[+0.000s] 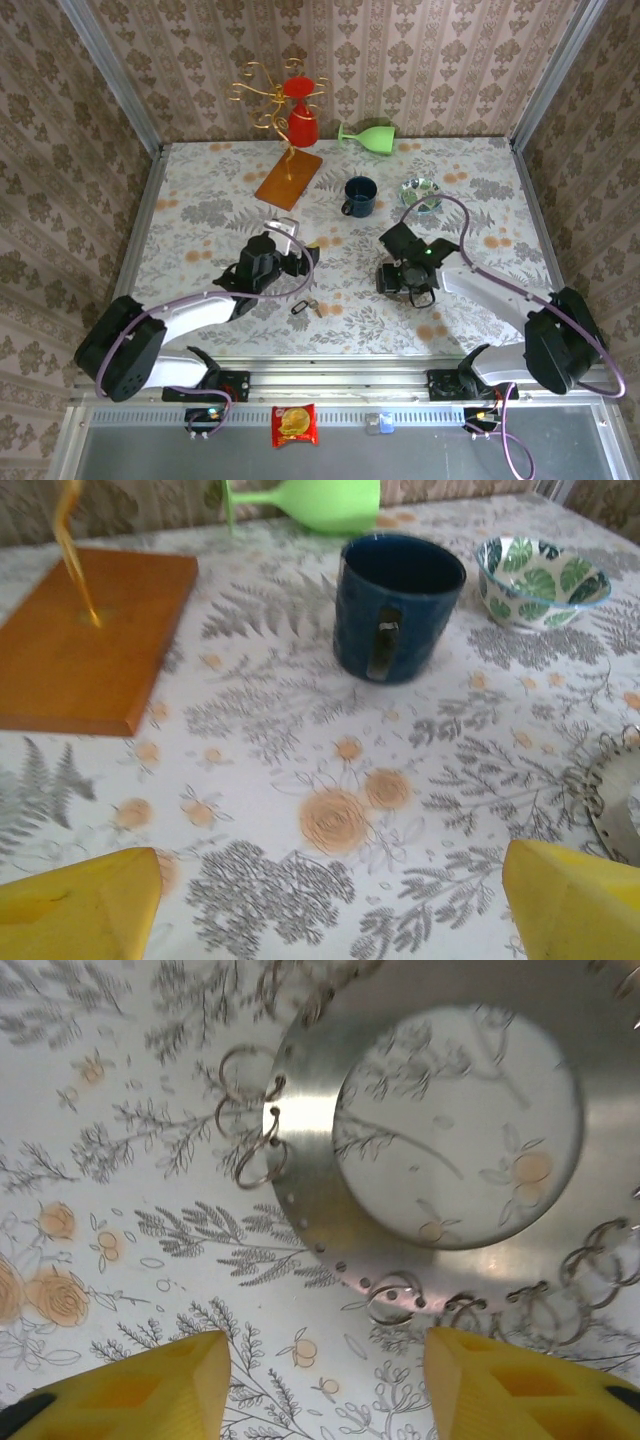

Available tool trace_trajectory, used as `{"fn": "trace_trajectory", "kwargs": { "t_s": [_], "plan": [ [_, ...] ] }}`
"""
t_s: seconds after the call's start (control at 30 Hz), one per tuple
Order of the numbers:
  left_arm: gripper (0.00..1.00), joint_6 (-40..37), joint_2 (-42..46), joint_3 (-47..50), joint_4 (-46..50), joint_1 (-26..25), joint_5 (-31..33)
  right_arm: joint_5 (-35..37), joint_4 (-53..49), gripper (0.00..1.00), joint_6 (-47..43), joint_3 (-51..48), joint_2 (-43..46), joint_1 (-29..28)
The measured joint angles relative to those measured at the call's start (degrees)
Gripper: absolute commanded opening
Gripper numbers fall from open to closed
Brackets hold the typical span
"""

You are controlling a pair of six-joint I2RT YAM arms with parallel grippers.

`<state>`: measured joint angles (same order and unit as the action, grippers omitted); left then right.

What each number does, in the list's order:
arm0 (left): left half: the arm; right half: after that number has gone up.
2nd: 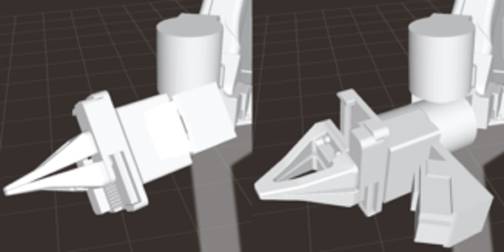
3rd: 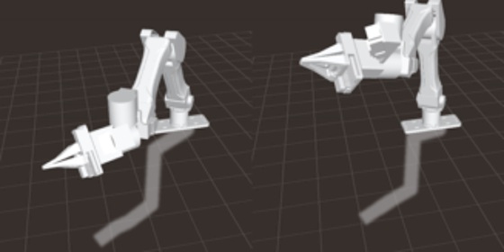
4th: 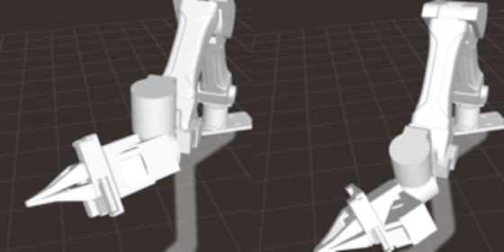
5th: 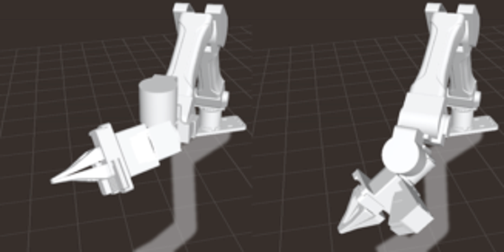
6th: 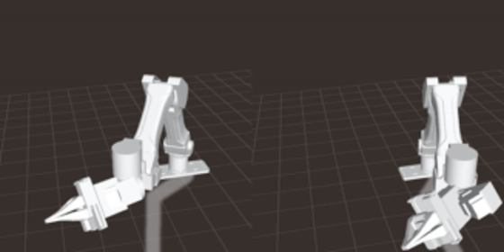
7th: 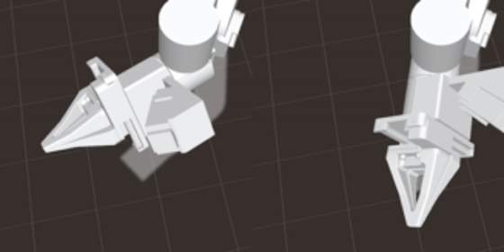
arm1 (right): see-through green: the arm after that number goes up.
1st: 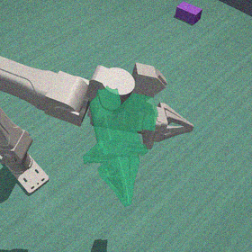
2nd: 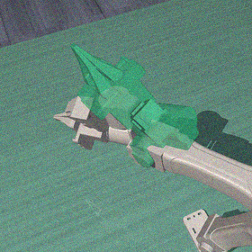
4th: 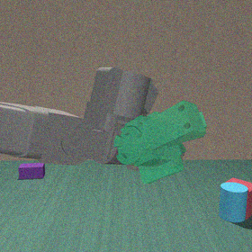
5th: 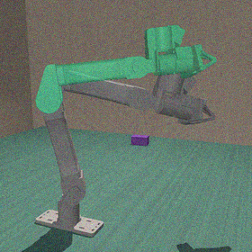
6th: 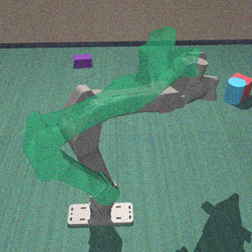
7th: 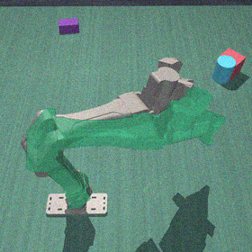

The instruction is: Put the keys on the keyring

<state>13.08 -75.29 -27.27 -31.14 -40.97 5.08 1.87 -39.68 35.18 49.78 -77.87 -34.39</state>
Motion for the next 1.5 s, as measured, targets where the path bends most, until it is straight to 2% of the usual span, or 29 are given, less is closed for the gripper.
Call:
{"fn": "trace_trajectory", "kwargs": {
  "t_s": [0.23,0.53,0.73,0.9,1.03,1.2,1.5],
  "plan": [
    [0.87,2.82,-4.04,-0.35,-2.89,-1.86,1.9,0.11,2.45,0.51,11.19,1.49,-5.31,-0.55],
    [0.87,3.45,-4.74,-0.79,-5.77,-2.21,3.96,-0.24,10.86,0.36,27.76,1.36,-8.26,-0.52],
    [0.86,3.45,-6.01,-0.98,-7.04,-2.95,4.09,-0.17,12.87,0.34,33.7,0.31,-8.9,-0.33],
    [0.86,3.45,-6.1,-1.01,-7.52,-3.06,4.28,-0.26,13.94,0.32,36.72,-1.49,-9.84,0.04],
    [0.86,3.43,-6.1,-1.01,-8.2,-3.3,4.42,-0.61,15.13,0.25,37.53,-1.75,-11.3,0.68],
    [0.86,3.43,-6.1,-1.01,-8.31,-3.3,4.48,-0.96,17.03,0.23,38.34,-1.75,-12.33,1.11],
    [0.86,3.23,-6.1,-1.01,-8.33,-3.32,4.83,-1.86,19.04,0.11,38.6,-1.88,-12.96,1.53]
  ]
}}
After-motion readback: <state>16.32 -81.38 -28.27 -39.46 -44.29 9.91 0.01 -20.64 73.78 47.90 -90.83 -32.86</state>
